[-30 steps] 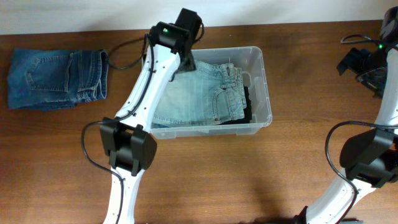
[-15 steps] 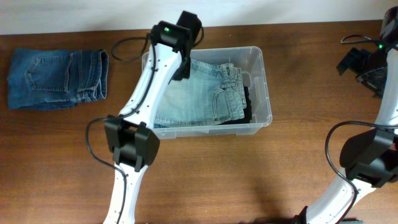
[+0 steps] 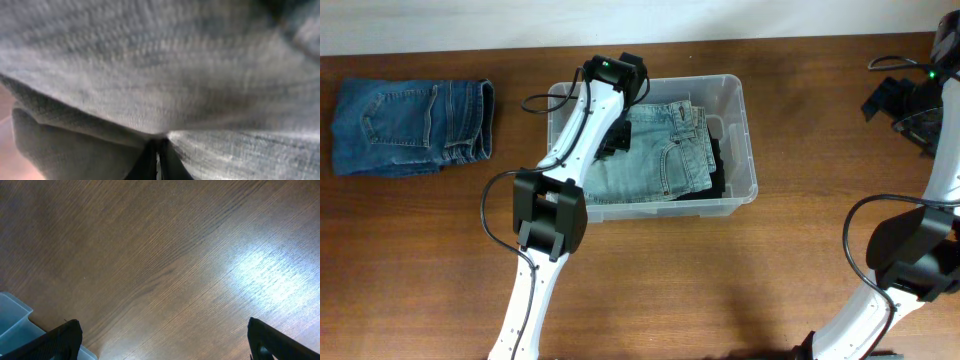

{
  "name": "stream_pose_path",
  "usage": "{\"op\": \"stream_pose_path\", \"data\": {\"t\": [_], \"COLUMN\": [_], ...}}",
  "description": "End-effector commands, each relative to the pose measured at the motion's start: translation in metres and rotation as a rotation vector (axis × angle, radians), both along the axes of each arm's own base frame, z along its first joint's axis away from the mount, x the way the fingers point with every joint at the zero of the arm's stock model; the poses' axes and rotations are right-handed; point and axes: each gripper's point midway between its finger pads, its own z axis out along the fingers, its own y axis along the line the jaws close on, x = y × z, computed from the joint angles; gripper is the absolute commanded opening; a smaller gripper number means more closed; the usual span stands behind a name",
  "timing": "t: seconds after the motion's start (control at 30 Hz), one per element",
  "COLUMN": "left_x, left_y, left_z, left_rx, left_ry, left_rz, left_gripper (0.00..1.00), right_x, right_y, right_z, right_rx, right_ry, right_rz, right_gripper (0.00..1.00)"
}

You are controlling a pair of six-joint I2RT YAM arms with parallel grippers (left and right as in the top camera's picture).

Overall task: Pack container
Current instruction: 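Press and smooth the light-blue jeans flat with the left gripper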

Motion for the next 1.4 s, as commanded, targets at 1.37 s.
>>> {"op": "stream_pose_path", "data": {"t": [1.37], "left_x": [-0.035], "left_y": [-0.007], "left_z": [0.087], "left_rx": [-0.237], "left_ry": [-0.015], "left_rz": [0.012], "left_gripper": [0.07], "right_x": [-0.002], "right_y": [-0.003], "right_z": [-0.002], "right_rx": [-0.007], "right_ry": [0.010], "right_rz": [-0.016], "right_gripper": [0.99]}}
